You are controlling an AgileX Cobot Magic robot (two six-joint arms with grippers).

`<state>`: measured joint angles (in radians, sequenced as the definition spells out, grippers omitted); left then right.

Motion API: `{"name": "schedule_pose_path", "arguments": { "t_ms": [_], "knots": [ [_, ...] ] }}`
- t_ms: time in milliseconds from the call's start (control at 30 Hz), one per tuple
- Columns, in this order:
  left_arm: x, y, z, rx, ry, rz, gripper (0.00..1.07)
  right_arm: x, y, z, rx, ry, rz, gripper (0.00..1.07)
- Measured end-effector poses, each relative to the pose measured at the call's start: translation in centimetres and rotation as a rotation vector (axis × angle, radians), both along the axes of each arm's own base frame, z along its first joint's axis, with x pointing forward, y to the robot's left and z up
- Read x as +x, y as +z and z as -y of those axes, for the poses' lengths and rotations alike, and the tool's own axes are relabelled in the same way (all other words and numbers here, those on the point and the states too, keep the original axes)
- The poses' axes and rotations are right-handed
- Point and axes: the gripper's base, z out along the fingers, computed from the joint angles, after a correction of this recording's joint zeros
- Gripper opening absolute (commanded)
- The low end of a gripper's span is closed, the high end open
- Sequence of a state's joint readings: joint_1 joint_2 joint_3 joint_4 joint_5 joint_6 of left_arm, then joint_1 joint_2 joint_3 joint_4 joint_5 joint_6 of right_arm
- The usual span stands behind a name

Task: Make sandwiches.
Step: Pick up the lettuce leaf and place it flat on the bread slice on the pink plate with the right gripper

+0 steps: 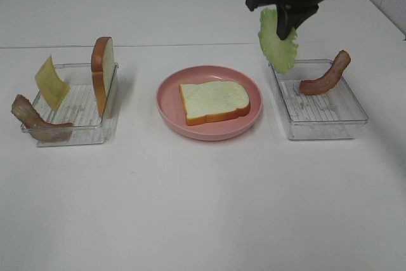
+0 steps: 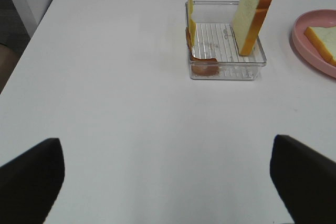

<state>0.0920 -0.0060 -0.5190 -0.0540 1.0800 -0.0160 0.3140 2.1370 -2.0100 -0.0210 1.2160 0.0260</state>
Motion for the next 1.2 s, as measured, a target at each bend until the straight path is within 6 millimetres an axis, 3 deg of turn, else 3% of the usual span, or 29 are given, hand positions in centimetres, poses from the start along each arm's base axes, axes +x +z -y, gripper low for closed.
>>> {"name": "schedule_pose_path", "arguments": {
  "t_ms": [200,500,700,933,1133,1200],
  "knots": [
    [0.0,0.0,0.0,0.000,0.000,0.000,1.01,-0.6,2.9,-0.7,0.114,0.000,0.044,0.00],
    [0.0,0.0,0.0,0.000,0.000,0.000,1.01,-0.9,2.9,-1.9,0.239,0.006,-0.002,0.00],
    [0.0,0.0,0.0,0.000,0.000,0.000,1.01,-1.3,1.1,-4.6,0.251,0.057,-0.056,0.00],
    [0.0,0.0,0.0,0.000,0.000,0.000,1.01,-2.9,-2.2,-10.1,0.222,0.197,-0.118,0.00],
    [0.0,0.0,0.0,0.000,0.000,0.000,1.01,-3.1,-3.9,-11.8,0.220,0.243,-0.123,0.00],
    [0.0,0.0,0.0,0.000,0.000,0.000,1.01,-2.5,-5.6,-11.9,0.191,0.244,-0.118,0.00]
  ]
}}
